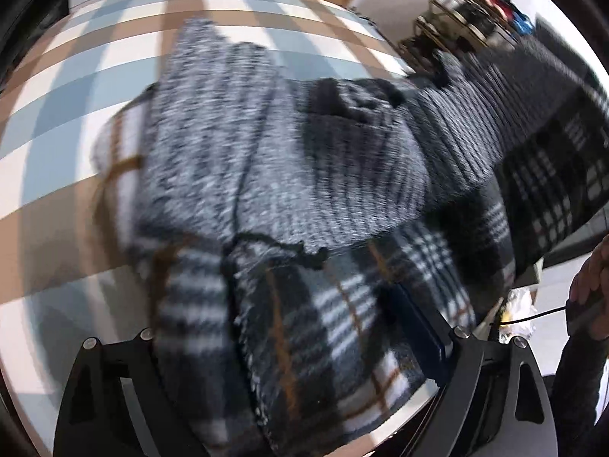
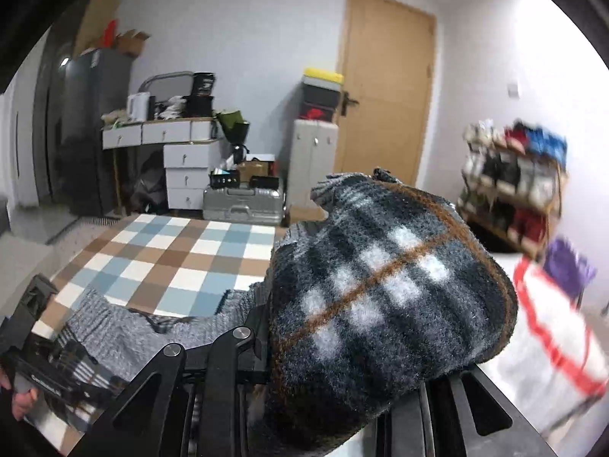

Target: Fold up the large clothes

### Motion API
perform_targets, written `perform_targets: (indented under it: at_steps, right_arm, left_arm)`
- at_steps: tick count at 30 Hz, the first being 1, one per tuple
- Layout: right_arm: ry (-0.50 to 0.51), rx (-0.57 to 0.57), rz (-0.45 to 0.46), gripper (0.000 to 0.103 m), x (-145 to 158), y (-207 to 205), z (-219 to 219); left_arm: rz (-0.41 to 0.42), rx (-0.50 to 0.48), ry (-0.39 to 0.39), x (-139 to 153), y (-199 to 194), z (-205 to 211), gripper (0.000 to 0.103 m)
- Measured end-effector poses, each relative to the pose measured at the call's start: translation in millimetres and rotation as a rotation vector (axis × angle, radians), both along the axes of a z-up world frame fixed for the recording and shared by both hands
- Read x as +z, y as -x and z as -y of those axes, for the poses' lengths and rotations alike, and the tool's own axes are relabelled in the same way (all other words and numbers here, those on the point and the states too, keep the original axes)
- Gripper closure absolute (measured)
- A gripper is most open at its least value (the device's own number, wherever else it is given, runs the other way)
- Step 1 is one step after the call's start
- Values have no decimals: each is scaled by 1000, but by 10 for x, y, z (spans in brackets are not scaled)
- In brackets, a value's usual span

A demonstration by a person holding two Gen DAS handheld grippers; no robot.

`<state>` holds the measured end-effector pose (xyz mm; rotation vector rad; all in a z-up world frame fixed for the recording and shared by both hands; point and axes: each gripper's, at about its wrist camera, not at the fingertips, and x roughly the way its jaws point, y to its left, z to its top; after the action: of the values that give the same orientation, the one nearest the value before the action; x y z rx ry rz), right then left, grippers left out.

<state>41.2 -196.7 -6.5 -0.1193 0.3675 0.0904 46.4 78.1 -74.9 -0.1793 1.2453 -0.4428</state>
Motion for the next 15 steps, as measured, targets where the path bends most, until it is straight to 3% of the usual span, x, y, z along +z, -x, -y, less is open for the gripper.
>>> perform_targets:
  at_steps: [5, 9, 15]
  right_arm:
    - [123, 54, 30, 78, 75, 137, -284]
    - [297, 127, 86, 78, -39, 367, -696]
    - [445, 215, 134, 78, -326, 603, -1171]
  left_arm:
    - [-3, -47, 29, 39, -190, 195, 14]
    - [2, -18, 100, 118, -163, -51, 14]
    - [-19, 45, 155, 136, 41, -560, 14]
